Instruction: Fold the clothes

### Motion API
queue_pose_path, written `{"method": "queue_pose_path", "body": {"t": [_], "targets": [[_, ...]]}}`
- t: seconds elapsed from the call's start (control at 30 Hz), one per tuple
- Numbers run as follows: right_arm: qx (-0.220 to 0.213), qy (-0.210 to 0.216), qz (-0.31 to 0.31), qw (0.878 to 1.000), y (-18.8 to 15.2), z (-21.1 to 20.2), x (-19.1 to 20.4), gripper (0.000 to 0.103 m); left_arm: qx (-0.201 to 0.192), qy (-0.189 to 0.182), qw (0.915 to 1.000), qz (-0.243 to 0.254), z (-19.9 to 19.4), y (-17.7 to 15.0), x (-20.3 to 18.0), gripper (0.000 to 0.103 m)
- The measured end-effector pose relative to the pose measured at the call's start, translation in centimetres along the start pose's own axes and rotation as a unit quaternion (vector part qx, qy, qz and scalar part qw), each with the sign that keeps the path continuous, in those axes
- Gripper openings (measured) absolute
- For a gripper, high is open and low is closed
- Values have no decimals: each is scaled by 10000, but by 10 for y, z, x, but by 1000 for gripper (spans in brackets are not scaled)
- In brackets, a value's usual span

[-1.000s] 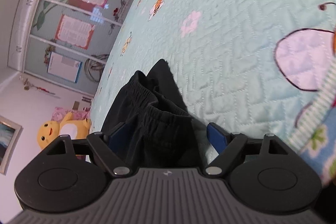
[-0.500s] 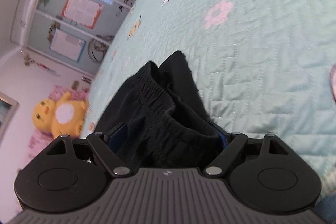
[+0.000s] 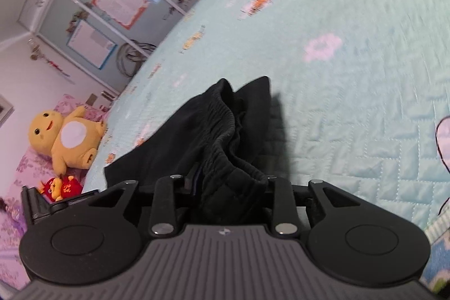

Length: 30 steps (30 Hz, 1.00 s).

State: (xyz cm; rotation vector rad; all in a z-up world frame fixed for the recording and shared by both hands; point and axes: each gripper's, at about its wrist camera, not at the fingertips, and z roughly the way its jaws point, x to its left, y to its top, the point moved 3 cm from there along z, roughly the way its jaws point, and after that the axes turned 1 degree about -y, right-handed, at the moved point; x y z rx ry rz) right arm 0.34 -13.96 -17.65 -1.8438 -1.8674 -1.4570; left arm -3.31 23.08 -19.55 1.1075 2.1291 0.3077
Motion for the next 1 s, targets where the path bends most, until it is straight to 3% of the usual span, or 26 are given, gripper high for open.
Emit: {"method": "queue_pose_path", "body": {"t": [0.07, 0.13, 0.2, 0.23, 0.27, 0.33, 0.37, 0.4, 0.43, 0.57, 0.73, 0.87, 1.0], "targets": [[53, -72, -68, 9999, -3, 1, 0, 32, 9, 100, 9999, -23, 5, -2, 3, 56], [71, -206, -110, 9997, -7, 8, -6, 35, 9, 187, 9998, -102, 10, -3, 7, 75], [114, -383, -40, 9992, -11, 18, -17, 52, 9, 274, 9995, -182, 14, -4, 11, 92], [129, -409, 33, 9991, -13, 23, -23, 53, 9, 318, 9992, -221, 17, -4, 13, 92], [127, -392, 98, 9991, -15, 26, -27, 54, 3, 313, 9993, -221, 17, -4, 14, 90], [108, -390, -11, 9992, -17, 25, -25, 52, -33, 95, 9999, -56, 11, -3, 8, 51], [114, -410, -124, 9990, -17, 24, -20, 45, -71, 19, 10000, 13, 7, -3, 5, 46], [102, -406, -201, 9989, -16, 21, -16, 38, -151, 11, 9999, 52, 1, -3, 3, 32], [60, -374, -229, 9990, -13, 18, -12, 35, -231, 3, 9997, 92, -5, -3, 0, 29], [-178, -183, -536, 9982, -5, 0, 20, 30, -624, -111, 9979, 98, -40, -3, -3, 26], [-322, 284, -1120, 9928, 1, -19, 77, 30, -1343, -128, 9908, 40, -113, 7, 8, 26], [-261, 813, -1537, 9844, 2, -19, 135, 30, -2019, 56, 9793, -107, -186, 16, 35, 26], [-89, 1370, -2024, 9696, -4, -4, 208, 30, -2694, 501, 9613, -292, -261, 18, 71, 26]]}}
